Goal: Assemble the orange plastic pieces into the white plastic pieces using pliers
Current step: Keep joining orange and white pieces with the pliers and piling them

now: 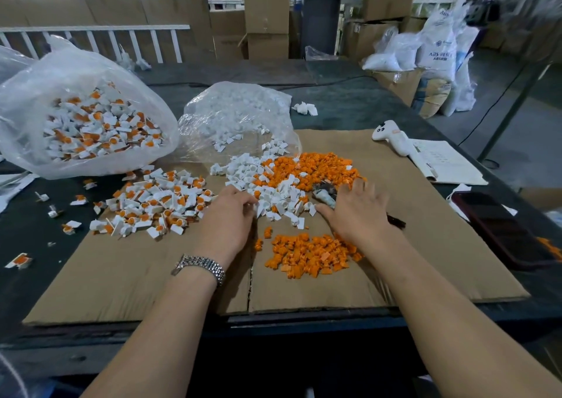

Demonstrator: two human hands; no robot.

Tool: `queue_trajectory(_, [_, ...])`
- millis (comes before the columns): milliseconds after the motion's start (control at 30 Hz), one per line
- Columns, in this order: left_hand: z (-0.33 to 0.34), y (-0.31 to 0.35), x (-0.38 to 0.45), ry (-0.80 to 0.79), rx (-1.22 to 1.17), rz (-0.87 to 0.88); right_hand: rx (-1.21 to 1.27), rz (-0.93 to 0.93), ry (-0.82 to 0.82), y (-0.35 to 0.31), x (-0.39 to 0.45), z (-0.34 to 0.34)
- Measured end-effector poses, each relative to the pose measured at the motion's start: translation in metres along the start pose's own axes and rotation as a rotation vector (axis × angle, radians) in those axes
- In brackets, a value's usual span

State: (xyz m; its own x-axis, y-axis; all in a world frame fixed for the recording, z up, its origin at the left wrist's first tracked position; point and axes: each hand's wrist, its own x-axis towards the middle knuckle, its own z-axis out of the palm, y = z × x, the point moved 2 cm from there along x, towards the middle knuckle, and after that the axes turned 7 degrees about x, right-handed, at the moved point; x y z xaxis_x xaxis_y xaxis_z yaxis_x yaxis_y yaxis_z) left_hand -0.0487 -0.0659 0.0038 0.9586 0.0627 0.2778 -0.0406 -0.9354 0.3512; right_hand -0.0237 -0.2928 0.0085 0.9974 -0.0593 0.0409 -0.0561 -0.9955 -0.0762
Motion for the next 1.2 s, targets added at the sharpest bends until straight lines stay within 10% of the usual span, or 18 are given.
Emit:
queue_trajectory(567, [0.006,-0.036,-0.013,-0.132,-1.055,-0.418,0.324,-0.372,-0.12,-0.096,-0.04,-0.018])
queue_trajectory(733, [-0.002,-0.031,-0.021,-0.284,-1.564,-0.527,0.962,-0.263,-0.09,-0.07,-0.033,-0.032])
queue_trajectory(867, [-0.013,-0.021,-0.027,-0.362,-1.616,-0.48,1.269,-0.285,-0.065,-0.067,-0.035,-0.039])
queue_trajectory(1200, [-0.024,-0.004,-0.034,-0.168,-1.528,-0.361,1.048,-0.276,0.08,-0.084,-0.05,-0.039])
